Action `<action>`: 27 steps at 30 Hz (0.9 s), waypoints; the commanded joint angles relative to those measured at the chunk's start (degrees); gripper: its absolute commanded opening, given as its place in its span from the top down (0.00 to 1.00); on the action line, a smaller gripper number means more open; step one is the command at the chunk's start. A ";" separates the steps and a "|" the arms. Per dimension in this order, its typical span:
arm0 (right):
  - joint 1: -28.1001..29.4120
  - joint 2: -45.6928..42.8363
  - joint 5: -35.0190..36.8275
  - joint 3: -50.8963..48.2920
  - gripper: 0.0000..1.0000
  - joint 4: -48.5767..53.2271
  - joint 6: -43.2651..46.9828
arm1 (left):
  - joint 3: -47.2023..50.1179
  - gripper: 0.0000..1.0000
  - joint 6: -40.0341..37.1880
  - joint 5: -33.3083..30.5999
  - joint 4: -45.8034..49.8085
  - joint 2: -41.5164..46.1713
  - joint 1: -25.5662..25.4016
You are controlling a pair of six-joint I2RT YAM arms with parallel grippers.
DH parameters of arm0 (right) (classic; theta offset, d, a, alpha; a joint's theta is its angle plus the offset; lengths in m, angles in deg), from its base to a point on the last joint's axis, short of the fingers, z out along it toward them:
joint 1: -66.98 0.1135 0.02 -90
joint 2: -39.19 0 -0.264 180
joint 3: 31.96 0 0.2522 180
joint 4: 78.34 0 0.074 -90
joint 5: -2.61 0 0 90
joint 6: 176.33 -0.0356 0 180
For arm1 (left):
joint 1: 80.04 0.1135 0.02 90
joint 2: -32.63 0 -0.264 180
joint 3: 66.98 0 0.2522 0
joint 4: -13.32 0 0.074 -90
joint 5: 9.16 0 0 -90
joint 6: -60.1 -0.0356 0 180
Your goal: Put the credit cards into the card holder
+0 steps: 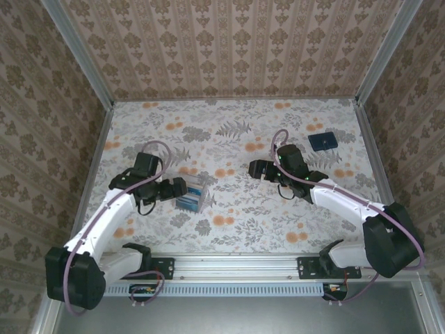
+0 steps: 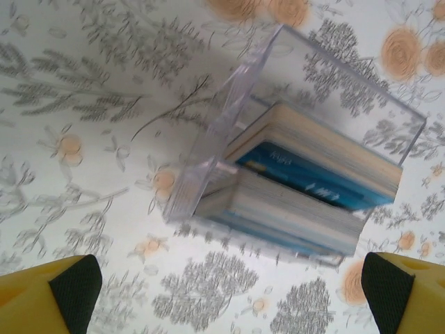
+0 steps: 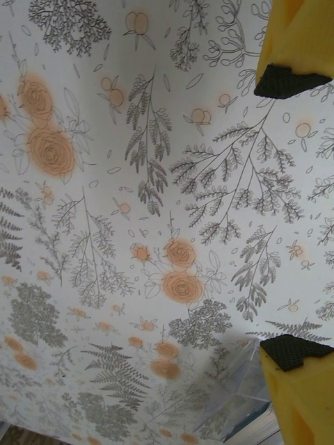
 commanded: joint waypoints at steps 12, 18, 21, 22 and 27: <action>0.39 -1.83 0.37 -0.40 0.04 -0.94 1.02 | 8.26 0.00 12.16 10.26 -28.35 -6.07 -7.88; 0.39 1.01 -5.63 0.49 0.10 -2.06 -2.51 | 8.24 0.00 22.61 6.97 -36.28 -8.21 -17.90; 0.39 5.28 -14.70 1.86 0.19 -4.34 -5.40 | 6.53 0.00 24.76 6.81 -39.57 -11.11 -21.46; 0.42 7.58 -17.78 3.27 0.22 -3.99 -5.65 | 5.84 0.00 24.98 6.92 -40.46 -12.28 -22.51; 0.39 14.72 -26.23 5.93 0.31 -6.83 -7.97 | 5.40 0.00 29.25 9.54 -48.43 -17.31 -24.20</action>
